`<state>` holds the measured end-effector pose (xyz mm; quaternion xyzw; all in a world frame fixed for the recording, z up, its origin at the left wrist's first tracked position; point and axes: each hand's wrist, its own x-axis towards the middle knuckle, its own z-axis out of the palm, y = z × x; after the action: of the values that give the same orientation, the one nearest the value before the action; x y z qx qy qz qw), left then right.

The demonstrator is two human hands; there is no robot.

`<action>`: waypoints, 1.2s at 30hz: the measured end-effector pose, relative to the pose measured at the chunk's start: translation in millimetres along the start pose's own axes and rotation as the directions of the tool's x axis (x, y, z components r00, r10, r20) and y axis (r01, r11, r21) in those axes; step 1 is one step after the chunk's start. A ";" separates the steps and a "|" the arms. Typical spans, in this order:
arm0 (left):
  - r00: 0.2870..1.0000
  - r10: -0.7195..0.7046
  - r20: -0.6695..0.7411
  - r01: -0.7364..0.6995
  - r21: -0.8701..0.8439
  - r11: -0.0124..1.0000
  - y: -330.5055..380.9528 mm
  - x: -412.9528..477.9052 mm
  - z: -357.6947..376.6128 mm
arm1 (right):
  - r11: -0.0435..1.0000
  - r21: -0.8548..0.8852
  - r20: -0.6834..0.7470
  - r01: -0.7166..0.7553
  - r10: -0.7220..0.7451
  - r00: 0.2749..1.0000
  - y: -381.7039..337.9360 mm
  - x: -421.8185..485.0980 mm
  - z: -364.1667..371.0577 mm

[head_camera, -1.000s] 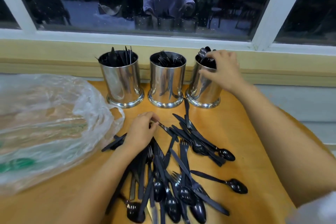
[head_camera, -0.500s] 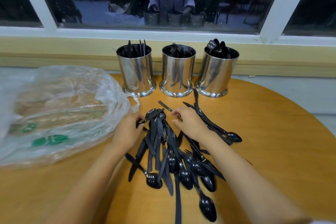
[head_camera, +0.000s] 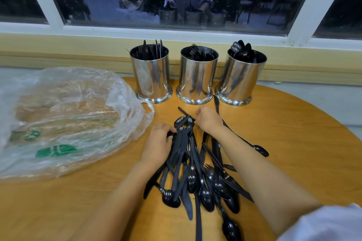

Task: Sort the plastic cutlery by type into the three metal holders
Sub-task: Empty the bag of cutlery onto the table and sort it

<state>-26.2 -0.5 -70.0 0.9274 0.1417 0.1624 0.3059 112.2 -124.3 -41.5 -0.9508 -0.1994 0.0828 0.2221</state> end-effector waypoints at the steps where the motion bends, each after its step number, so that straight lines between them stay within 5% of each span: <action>1: 1.000 0.002 0.005 -0.002 -0.006 1.000 0.9 1.0 0.9 | 0.998 0.060 0.012 -0.015 0.014 1.000 0.4 2.9 -2.3; 5: 0.999 0.002 0.038 -0.001 -0.030 1.000 -1.0 5.1 -0.1 | 0.909 0.417 -0.091 0.018 0.022 0.996 0.9 6.8 -21.7; 9: 0.998 -0.037 -0.041 0.030 -0.141 0.990 5.6 10.7 -18.9 | 0.820 0.517 -0.202 0.247 -0.164 0.966 -3.9 -10.0 -54.9; 11: 0.986 -0.137 -0.099 0.102 -0.304 0.947 13.5 15.6 -34.8 | 0.799 0.510 -0.124 0.319 -0.299 0.946 -4.5 -21.8 -68.3; 14: 0.967 -0.255 0.000 0.179 -0.714 0.677 23.7 20.1 -59.7 | 0.823 0.417 0.110 0.386 -0.467 0.877 -5.3 -40.5 -82.1; 15: 0.975 -0.219 0.048 0.183 -0.731 0.658 27.3 18.9 -66.4 | 0.826 0.392 0.182 0.405 -0.501 0.846 -6.8 -45.7 -83.9; 17: 0.979 -0.053 0.196 0.156 -0.557 0.816 35.9 13.3 -72.9 | 0.835 0.358 0.273 0.418 -0.521 0.809 -11.7 -53.5 -82.6; 19: 0.889 0.081 0.451 0.081 -0.329 0.941 48.5 3.1 -71.0 | 0.834 0.367 0.265 0.411 -0.517 0.814 -16.0 -58.6 -78.3; 21: 0.797 0.097 0.597 0.091 -0.277 0.956 56.0 -6.3 -64.1 | 0.815 0.390 0.170 0.428 -0.520 0.837 -16.5 -63.2 -75.0; 24: 0.863 0.002 0.505 0.175 -0.303 0.937 49.4 -17.2 -54.5 | 0.856 0.364 -0.022 0.368 -0.387 0.922 -2.3 -69.6 -68.5; 28: 0.915 -0.158 0.371 0.350 -0.536 0.768 40.4 -33.2 -45.1 | 0.977 0.199 0.115 0.076 -0.100 0.988 23.9 -86.0 -42.1; 33: 0.924 -0.271 0.269 0.382 -0.636 0.671 37.5 -45.3 -36.0 | 0.998 0.044 0.175 0.053 -0.059 0.983 32.4 -97.3 -23.4; 36: 0.920 -0.302 0.251 0.389 -0.689 0.612 36.8 -48.8 -34.6 | 0.985 0.167 0.077 0.049 -0.063 0.995 30.0 -88.3 -32.5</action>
<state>-77.9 -28.6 -31.5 0.6914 0.2248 0.0920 0.6804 50.3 -198.3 -20.3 -0.9190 -0.2275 0.1315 0.2938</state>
